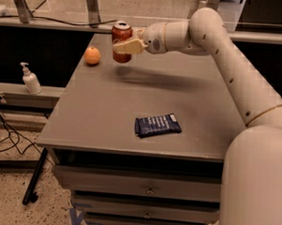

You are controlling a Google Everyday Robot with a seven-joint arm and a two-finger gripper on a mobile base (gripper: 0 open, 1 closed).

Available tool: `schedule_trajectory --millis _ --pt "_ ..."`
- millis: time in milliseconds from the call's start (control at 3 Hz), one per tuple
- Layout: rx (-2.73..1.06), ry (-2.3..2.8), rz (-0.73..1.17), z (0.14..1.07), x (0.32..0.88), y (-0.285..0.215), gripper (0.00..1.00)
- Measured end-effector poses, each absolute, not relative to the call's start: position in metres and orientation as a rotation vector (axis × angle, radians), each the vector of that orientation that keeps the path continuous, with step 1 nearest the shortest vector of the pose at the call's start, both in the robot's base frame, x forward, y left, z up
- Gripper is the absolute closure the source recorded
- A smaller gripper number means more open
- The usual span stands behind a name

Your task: Move coke can near orange

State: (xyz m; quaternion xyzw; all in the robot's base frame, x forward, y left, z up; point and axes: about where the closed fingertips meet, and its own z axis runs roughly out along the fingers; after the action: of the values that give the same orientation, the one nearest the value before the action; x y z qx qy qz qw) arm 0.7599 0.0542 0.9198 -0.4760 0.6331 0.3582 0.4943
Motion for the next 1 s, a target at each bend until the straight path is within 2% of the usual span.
schedule_trajectory --millis 1000 --pt "-1.098 1.610 0.812 0.899 0.789 0.077 1.00"
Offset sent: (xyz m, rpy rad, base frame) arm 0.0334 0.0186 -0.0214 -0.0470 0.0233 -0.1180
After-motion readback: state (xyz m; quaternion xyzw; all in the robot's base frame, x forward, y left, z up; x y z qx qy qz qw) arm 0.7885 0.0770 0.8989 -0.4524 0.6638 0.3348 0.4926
